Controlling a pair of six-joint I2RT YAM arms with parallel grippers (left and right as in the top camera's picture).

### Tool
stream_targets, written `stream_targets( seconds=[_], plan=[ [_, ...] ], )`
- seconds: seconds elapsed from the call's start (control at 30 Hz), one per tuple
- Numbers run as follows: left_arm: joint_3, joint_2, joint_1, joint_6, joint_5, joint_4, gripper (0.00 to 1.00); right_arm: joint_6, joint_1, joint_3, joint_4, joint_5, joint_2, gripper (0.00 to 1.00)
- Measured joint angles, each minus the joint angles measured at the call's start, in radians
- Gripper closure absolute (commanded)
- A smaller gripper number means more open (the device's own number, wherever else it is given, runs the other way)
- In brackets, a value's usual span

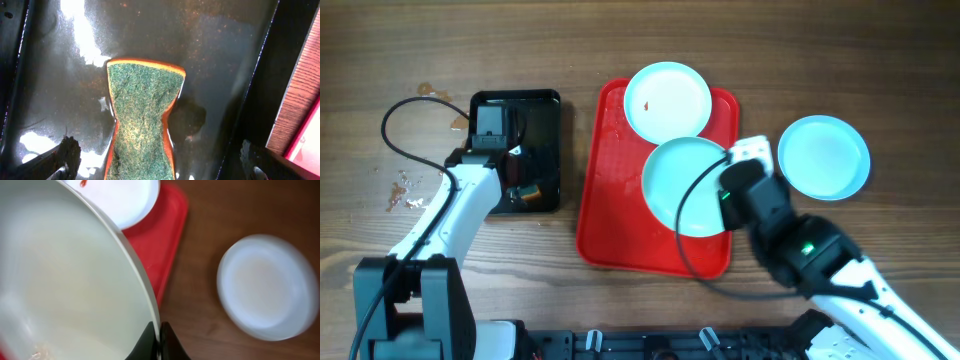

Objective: Clean dirty plates on tray and stack at the side
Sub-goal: 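Lift the plate with the right gripper and stack it on the cleaned plate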

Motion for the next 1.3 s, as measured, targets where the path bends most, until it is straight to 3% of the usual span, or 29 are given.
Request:
stream_targets(
  seconds=[0.1, 0.27, 0.43, 0.6, 0.9, 1.13, 1.3],
  plan=[
    [0.0, 0.0, 0.0, 0.0, 0.0, 0.0, 0.0, -0.048, 0.204, 0.0, 0.056, 0.286, 0.037, 0.96],
    [0.0, 0.0, 0.0, 0.0, 0.0, 0.002, 0.0, -0.286, 0.369, -0.001, 0.267, 0.676, 0.181, 0.96],
    [0.0, 0.0, 0.0, 0.0, 0.0, 0.0, 0.0, -0.58, 0.418, -0.003, 0.496, 0.861, 0.252, 0.96],
    [0.0, 0.0, 0.0, 0.0, 0.0, 0.0, 0.0, -0.67, 0.418, -0.003, 0.548, 0.884, 0.253, 0.96],
    [0.0, 0.0, 0.0, 0.0, 0.0, 0.0, 0.0, -0.612, 0.418, -0.003, 0.548, 0.726, 0.253, 0.96],
    [0.0, 0.0, 0.0, 0.0, 0.0, 0.0, 0.0, -0.293, 0.411, -0.001, 0.344, 0.573, 0.253, 0.96],
    [0.0, 0.0, 0.0, 0.0, 0.0, 0.0, 0.0, -0.206, 0.385, -0.001, 0.322, 0.519, 0.253, 0.96]
  ],
)
